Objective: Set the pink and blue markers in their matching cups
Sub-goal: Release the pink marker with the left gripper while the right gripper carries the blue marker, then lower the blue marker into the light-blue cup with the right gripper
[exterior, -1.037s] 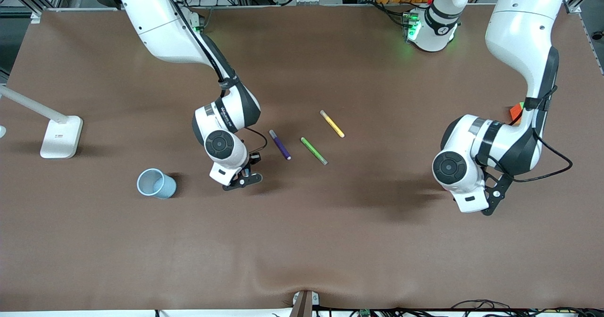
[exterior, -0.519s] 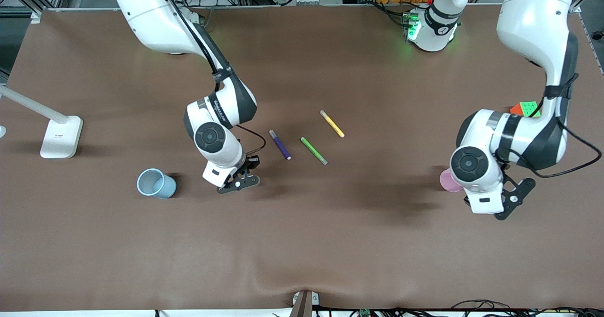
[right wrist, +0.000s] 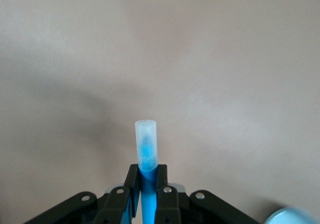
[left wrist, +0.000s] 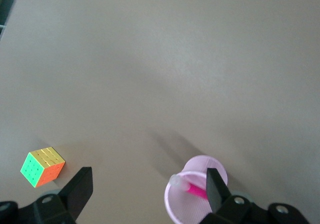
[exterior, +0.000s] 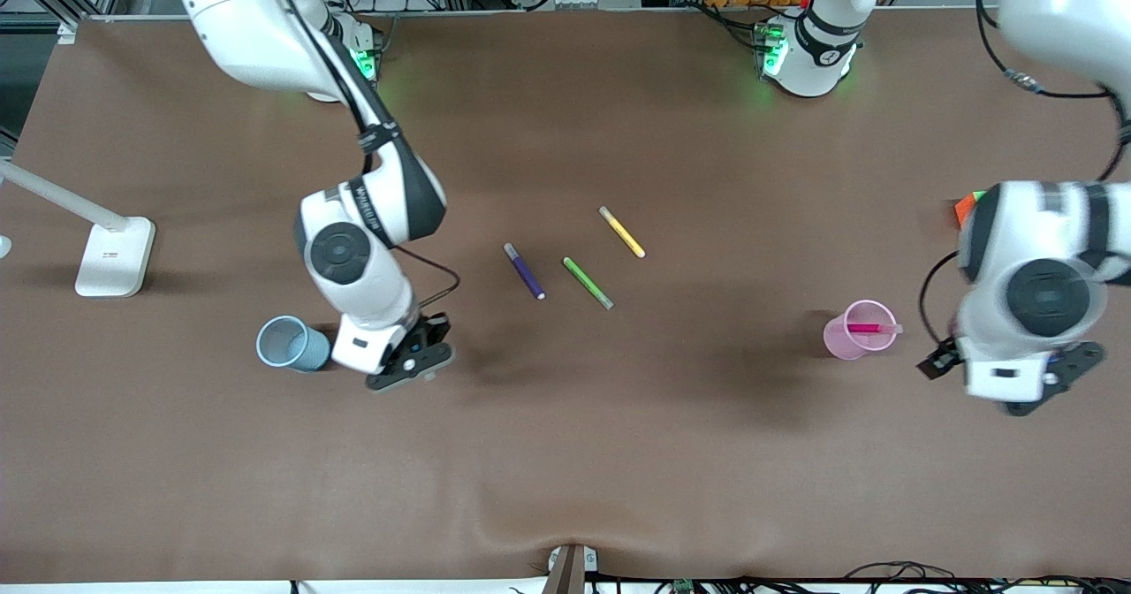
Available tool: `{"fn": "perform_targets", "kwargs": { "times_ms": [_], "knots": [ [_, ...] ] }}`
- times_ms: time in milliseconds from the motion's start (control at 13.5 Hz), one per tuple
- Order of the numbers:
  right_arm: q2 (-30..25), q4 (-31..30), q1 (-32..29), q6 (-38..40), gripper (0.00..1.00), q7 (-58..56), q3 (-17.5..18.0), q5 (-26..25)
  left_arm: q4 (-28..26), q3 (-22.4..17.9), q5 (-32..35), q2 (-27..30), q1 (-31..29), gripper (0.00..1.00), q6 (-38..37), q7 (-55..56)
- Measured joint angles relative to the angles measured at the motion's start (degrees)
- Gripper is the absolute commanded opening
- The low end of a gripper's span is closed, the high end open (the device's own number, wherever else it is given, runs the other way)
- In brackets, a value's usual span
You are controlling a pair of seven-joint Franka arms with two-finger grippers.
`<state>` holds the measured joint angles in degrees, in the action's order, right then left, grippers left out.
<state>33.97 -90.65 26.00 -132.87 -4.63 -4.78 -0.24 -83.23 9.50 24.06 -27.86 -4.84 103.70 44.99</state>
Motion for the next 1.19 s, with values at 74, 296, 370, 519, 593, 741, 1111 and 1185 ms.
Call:
{"fn": "perform_targets", "kwargs": {
  "times_ms": [74,296,370,519,593,741,1111,1185],
  "knots": [
    [-0.21,0.08,-1.14,-1.47,0.0,-2.33,0.01,0.0,0.08,0.02,-2.17,0.99,-1.28,1.0,0.0,-3.84],
    [-1.75,0.1,-4.01,-3.77,0.0,-6.8,0.03,0.0,0.21,0.06,-6.91,3.92,-2.97,1.0,-0.05,-13.86],
    [-2.68,-0.02,-4.96,-4.01,0.0,-8.01,0.02,0.0,0.25,0.07,-8.49,4.82,-3.12,1.0,-0.2,-16.4],
    [-5.0,-1.32,-6.72,-5.37,0.0,-10.91,0.04,0.0,0.29,0.06,-12.48,6.61,-3.77,1.0,-0.49,-20.14],
    [-6.25,-2.67,-7.49,-6.22,0.0,-12.4,0.04,0.0,0.3,0.06,-14.83,7.56,-4.29,1.0,-1.1,-21.01],
    [-8.48,-5.47,-8.83,-6.97,0.0,-16.61,0.06,0.15,0.32,0.06,-18.4,9.56,-5.14,1.0,-3.83,-21.76],
    [-14.8,-16.08,-10.18,-12.28,0.0,-27.72,0.09,4.8,0.33,1.84,-19.57,14.68,-5.15,1.0,-8.73,-22.56],
    [-15.95,-18.15,-10.52,-12.89,0.0,-30.79,0.1,5.22,0.33,2.25,-19.58,15.64,-5.13,1.0,-10.25,-23.45]
  ]
}}
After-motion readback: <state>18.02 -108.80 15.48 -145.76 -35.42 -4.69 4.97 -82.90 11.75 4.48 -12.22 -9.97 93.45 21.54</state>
